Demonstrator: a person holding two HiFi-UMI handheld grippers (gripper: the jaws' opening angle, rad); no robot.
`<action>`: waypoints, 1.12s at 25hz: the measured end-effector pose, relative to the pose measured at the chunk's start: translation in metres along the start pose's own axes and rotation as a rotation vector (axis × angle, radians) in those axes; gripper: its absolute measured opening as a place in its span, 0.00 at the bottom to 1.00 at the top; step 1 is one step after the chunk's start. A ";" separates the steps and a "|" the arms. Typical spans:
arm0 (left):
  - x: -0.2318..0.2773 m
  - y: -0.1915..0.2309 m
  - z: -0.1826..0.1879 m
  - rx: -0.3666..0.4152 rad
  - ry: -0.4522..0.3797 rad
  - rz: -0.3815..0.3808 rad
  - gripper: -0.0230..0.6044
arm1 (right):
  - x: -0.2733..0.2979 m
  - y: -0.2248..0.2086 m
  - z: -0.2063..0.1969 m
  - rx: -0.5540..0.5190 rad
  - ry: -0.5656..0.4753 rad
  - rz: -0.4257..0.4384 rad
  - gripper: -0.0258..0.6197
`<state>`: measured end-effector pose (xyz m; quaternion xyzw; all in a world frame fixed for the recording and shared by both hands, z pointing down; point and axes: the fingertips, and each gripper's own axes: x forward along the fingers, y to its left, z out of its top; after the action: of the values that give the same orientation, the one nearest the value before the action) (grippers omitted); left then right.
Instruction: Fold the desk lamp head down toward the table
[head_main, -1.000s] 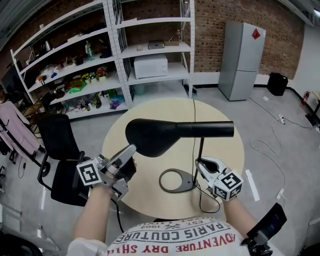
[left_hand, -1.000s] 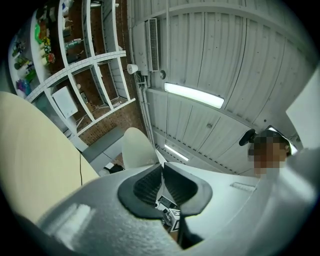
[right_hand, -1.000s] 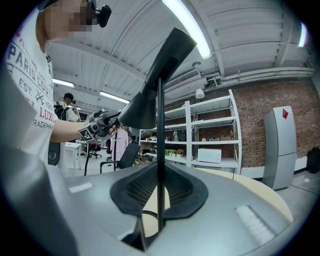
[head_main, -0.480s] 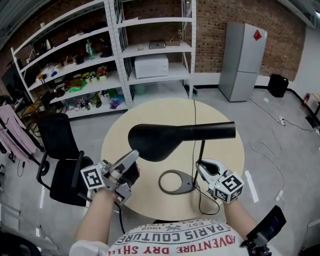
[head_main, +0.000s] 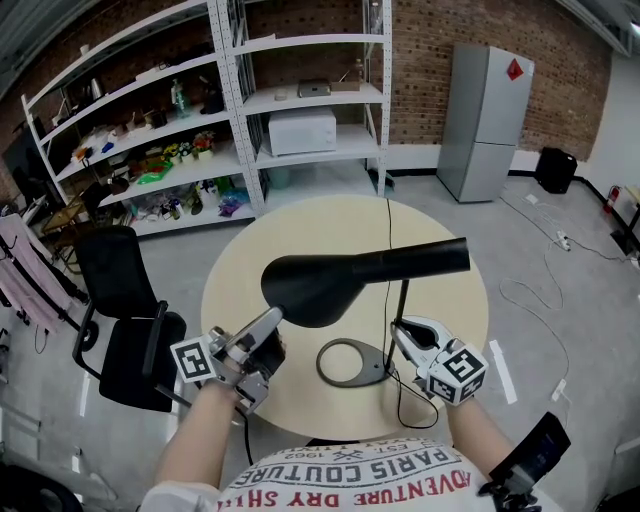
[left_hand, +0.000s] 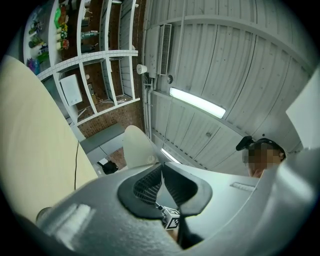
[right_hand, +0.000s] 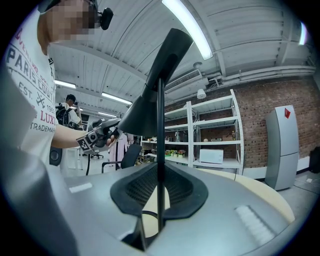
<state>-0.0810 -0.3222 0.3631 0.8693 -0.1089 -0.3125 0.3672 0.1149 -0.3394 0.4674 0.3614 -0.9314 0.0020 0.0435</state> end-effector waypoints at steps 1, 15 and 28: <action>0.000 0.001 -0.001 -0.006 -0.003 -0.004 0.07 | 0.000 0.000 0.000 0.001 -0.001 -0.002 0.10; -0.004 0.010 -0.022 -0.096 -0.047 -0.051 0.07 | -0.003 0.003 0.002 0.003 0.000 -0.004 0.10; -0.005 0.028 -0.044 -0.196 -0.074 -0.072 0.07 | 0.001 0.001 -0.002 0.003 -0.015 0.000 0.10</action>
<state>-0.0567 -0.3147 0.4086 0.8204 -0.0598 -0.3665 0.4348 0.1138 -0.3397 0.4695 0.3614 -0.9317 0.0006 0.0359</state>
